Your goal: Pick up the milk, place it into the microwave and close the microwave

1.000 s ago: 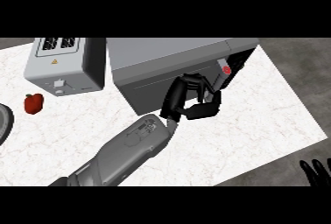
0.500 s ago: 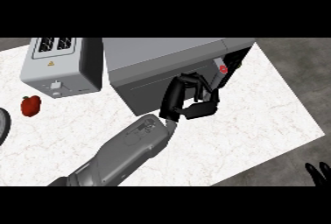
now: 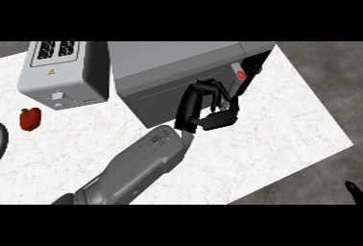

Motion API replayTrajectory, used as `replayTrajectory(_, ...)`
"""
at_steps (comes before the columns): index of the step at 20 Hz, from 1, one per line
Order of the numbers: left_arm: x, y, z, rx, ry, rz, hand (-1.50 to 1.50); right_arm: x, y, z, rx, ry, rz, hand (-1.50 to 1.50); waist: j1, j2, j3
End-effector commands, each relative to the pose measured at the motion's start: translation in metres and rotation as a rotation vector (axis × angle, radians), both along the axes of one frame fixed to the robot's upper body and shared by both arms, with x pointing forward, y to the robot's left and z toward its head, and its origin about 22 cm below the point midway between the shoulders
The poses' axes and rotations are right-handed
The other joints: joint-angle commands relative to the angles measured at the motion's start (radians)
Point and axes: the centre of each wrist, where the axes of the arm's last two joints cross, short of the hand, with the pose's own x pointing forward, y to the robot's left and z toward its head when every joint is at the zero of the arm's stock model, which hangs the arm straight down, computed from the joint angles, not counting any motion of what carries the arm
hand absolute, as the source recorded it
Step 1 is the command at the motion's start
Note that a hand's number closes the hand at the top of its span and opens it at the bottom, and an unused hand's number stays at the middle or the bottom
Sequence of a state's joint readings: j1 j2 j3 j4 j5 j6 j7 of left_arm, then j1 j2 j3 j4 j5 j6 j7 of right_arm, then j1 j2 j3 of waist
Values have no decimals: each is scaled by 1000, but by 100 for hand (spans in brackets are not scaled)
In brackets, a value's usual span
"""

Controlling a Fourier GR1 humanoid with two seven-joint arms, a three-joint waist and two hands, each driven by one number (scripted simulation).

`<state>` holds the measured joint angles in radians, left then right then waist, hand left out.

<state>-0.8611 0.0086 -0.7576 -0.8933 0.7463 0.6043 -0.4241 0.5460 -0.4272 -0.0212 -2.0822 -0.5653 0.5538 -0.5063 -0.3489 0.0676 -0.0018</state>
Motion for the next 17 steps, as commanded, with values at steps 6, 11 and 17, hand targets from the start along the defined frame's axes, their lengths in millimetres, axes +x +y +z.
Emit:
replayTrajectory(6,20,-3,15,-9,-8,18,150,-6,0,0,57,26,33,-150,-22,23,2)
replayTrajectory(11,21,-2,13,-5,-21,33,150,-6,-3,8,45,13,56,-150,-17,22,2)
replayTrajectory(17,20,-2,8,-4,-6,34,150,-9,-4,12,42,24,75,-150,-24,20,2)
